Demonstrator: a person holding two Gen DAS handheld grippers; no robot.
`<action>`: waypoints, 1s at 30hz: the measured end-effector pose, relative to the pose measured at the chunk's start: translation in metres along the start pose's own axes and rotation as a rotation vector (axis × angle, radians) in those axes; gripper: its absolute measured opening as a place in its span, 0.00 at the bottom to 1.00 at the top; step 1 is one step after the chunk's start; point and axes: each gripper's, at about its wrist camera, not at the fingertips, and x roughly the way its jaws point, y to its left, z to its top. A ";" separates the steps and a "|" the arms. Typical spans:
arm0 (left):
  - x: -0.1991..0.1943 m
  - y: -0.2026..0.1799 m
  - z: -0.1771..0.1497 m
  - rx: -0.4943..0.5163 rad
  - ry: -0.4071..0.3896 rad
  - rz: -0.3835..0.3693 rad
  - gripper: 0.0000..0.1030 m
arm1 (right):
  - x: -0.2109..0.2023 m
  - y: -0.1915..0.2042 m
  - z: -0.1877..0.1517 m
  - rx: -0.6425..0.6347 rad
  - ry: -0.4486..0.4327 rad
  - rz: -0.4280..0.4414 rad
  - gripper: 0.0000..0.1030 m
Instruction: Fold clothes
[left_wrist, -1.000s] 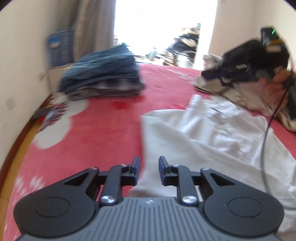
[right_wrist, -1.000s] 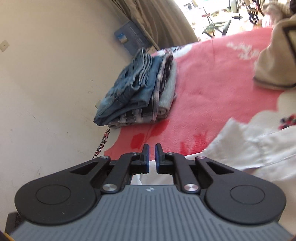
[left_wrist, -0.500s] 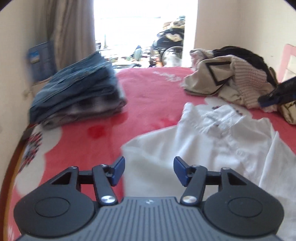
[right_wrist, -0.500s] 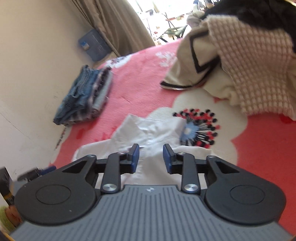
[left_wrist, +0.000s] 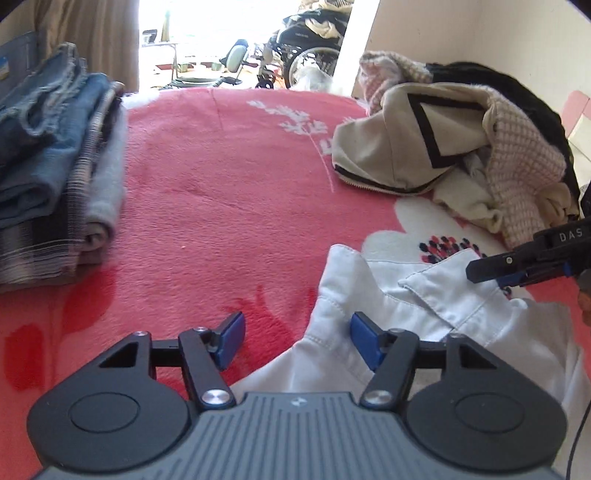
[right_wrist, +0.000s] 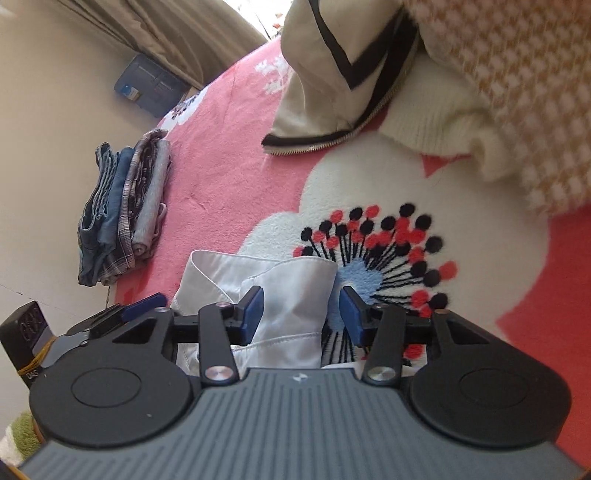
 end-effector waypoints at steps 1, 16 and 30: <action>0.004 -0.001 0.002 0.001 0.001 -0.005 0.56 | 0.004 -0.002 0.001 0.013 0.011 0.009 0.43; 0.013 -0.012 0.011 -0.077 -0.028 -0.088 0.15 | 0.020 0.002 0.006 0.016 -0.005 0.075 0.10; -0.052 -0.029 0.012 -0.086 -0.145 -0.157 0.07 | -0.026 0.051 -0.006 -0.086 -0.092 0.096 0.02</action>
